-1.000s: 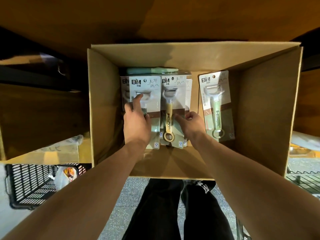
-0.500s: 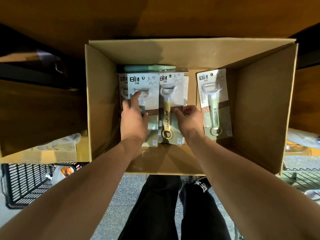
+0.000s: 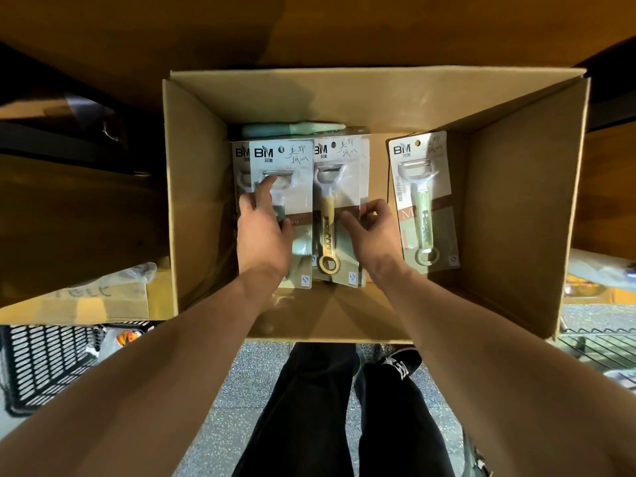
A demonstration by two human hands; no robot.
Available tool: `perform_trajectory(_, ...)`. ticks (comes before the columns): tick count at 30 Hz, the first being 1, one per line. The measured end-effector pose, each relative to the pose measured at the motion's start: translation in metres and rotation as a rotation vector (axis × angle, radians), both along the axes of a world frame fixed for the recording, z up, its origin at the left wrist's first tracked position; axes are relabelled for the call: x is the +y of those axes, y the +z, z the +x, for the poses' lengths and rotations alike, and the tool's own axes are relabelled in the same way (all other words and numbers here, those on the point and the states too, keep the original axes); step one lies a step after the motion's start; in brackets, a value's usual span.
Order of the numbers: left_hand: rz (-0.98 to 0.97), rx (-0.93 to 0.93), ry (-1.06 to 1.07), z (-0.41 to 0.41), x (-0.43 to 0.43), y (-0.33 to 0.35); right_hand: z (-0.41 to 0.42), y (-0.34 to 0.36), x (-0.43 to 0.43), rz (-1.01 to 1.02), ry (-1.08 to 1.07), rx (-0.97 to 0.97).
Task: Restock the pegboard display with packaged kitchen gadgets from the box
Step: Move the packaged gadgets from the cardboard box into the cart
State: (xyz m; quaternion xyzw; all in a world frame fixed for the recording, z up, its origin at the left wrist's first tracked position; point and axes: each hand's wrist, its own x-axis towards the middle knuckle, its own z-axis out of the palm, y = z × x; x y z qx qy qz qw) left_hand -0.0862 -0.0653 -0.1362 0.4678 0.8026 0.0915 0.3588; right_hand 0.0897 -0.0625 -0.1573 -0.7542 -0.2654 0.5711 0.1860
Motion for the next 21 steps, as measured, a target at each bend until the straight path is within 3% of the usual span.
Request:
perform_trajectory(7,-0.023,-0.036,-0.008,0.012,0.002,0.035,-0.002,0.035,-0.012,0.163,-0.012,-0.211)
perform_trajectory(14,0.043,-0.081,-0.098,0.056,0.000,0.096,0.024,0.108,-0.023,0.256,-0.085,-0.225)
perform_trajectory(21,0.246,-0.154,-0.263,0.127,-0.027,0.181,0.087,0.189,-0.063,0.432,-0.309,-0.195)
